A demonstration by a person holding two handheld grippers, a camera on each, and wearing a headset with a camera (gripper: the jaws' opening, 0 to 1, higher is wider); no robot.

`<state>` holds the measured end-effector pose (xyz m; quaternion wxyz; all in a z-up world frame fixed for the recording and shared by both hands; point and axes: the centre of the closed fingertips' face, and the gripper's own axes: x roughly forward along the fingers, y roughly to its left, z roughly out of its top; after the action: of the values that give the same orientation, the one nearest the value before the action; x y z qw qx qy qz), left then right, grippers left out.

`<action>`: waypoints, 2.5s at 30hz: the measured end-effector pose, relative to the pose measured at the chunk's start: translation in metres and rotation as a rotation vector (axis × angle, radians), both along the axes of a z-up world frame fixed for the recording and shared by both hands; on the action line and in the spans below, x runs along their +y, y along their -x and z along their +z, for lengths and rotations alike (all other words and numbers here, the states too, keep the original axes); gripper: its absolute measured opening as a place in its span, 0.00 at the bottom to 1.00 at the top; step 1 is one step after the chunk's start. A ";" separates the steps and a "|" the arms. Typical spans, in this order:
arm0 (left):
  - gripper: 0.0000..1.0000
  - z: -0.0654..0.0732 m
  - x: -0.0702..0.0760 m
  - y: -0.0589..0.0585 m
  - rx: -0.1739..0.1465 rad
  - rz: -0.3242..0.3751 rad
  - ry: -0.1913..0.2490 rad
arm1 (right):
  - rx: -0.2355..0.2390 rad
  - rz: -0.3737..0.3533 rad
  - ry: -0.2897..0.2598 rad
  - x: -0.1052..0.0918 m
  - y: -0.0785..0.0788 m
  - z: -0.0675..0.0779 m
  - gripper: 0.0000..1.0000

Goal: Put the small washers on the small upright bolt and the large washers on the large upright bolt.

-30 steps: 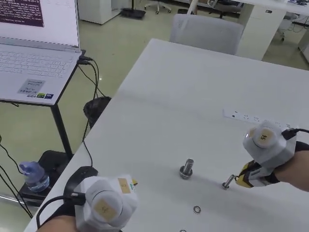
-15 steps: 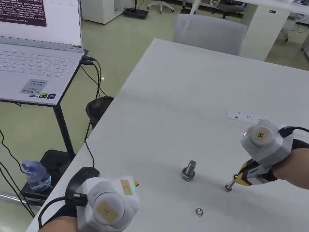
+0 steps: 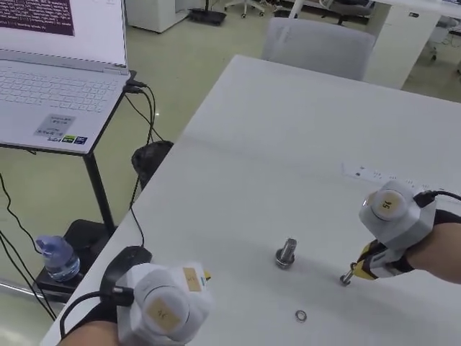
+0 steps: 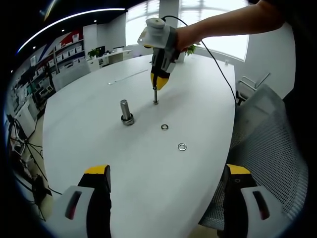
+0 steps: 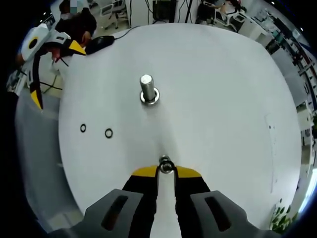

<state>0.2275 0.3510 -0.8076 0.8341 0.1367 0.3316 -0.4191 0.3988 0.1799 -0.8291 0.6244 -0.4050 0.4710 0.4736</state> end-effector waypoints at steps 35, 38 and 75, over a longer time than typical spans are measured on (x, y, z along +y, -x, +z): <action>0.91 -0.010 0.006 0.005 0.035 0.017 -0.005 | 0.037 0.040 0.057 0.002 0.001 -0.041 0.13; 0.91 -0.010 0.007 0.005 0.033 0.018 -0.004 | 0.038 0.044 0.064 0.001 0.001 -0.043 0.13; 0.89 -0.004 0.006 0.008 0.019 0.005 -0.012 | 0.017 0.043 0.028 0.007 -0.004 -0.029 0.23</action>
<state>0.2199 0.3574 -0.8112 0.8311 0.1367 0.3426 -0.4161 0.4023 0.1867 -0.8580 0.6044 -0.4196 0.4739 0.4838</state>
